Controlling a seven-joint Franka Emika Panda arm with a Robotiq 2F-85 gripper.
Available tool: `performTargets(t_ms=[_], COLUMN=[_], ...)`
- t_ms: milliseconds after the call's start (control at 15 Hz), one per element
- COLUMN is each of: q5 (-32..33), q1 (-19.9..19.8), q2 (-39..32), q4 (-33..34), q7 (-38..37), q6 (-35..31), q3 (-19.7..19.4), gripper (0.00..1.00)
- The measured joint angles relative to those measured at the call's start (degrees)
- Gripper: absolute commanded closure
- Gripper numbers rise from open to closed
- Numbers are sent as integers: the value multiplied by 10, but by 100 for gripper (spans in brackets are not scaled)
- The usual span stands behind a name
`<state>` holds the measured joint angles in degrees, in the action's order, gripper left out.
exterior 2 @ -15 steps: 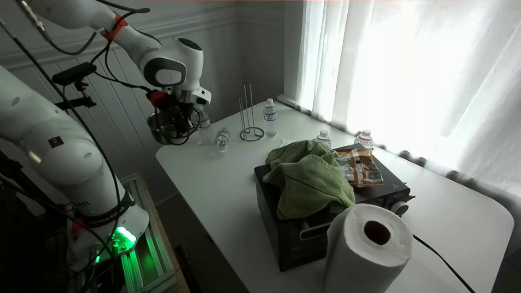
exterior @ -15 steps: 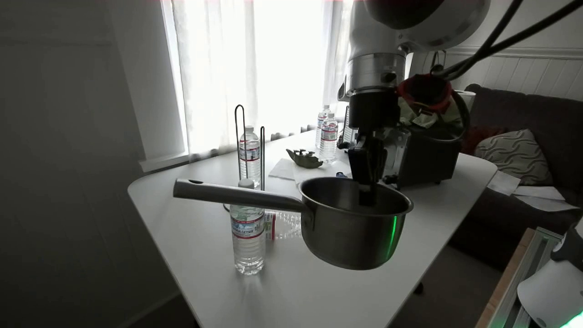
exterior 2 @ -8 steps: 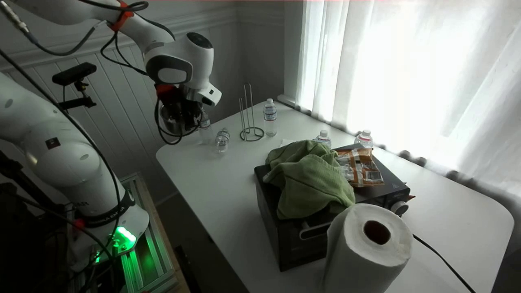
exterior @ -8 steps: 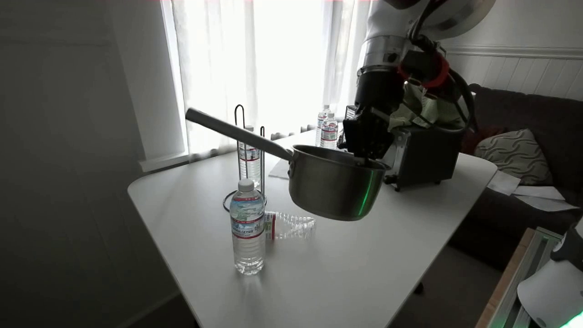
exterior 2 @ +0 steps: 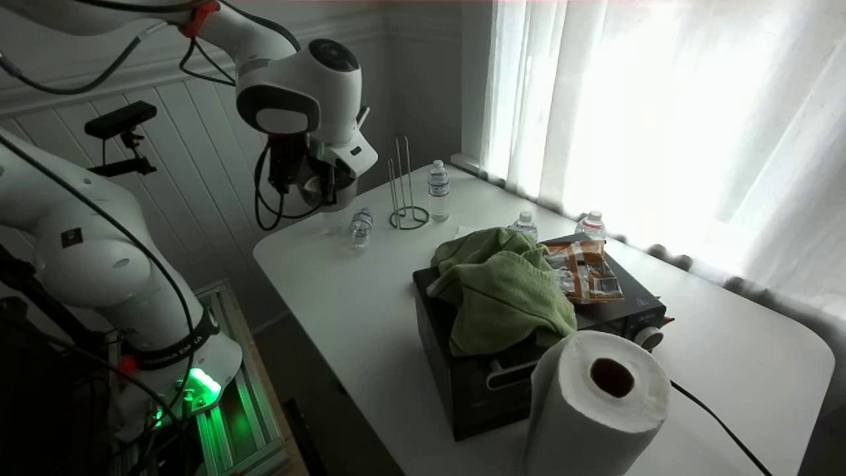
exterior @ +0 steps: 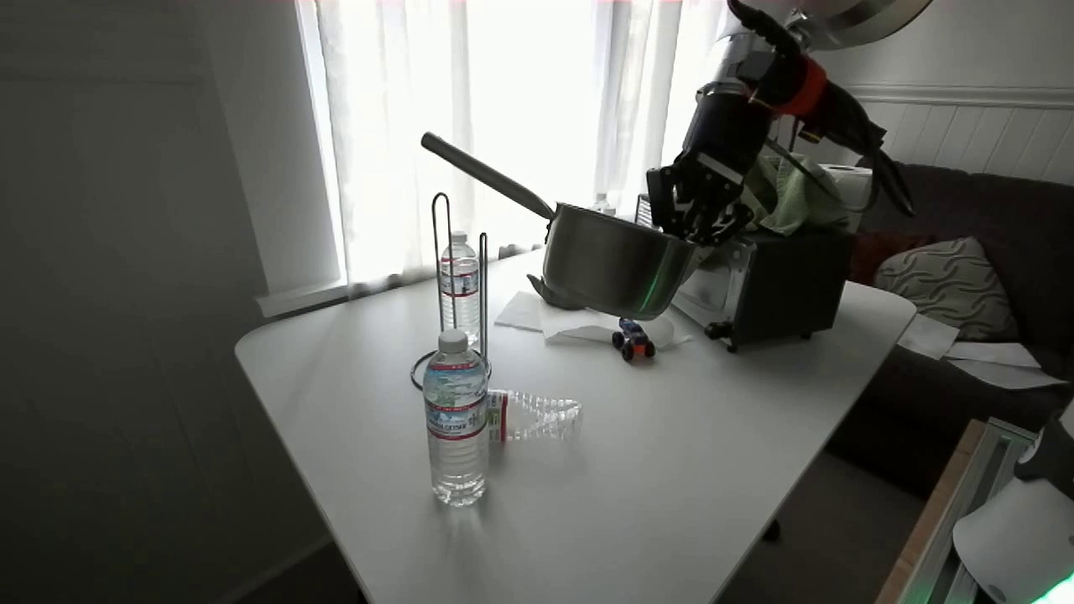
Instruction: Pick up the silver pot and place it in the middle of the table
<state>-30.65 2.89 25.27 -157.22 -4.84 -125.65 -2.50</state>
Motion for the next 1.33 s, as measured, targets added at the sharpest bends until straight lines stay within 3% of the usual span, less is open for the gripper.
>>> performTargets(t_ms=[667, 1333], q5=[-20, -19], q1=[-50, -48], q2=[-9, -138], q4=[-2, -6], q7=[-109, -266], q6=[-27, -170], q3=[-19, 36], gripper=[98, 98])
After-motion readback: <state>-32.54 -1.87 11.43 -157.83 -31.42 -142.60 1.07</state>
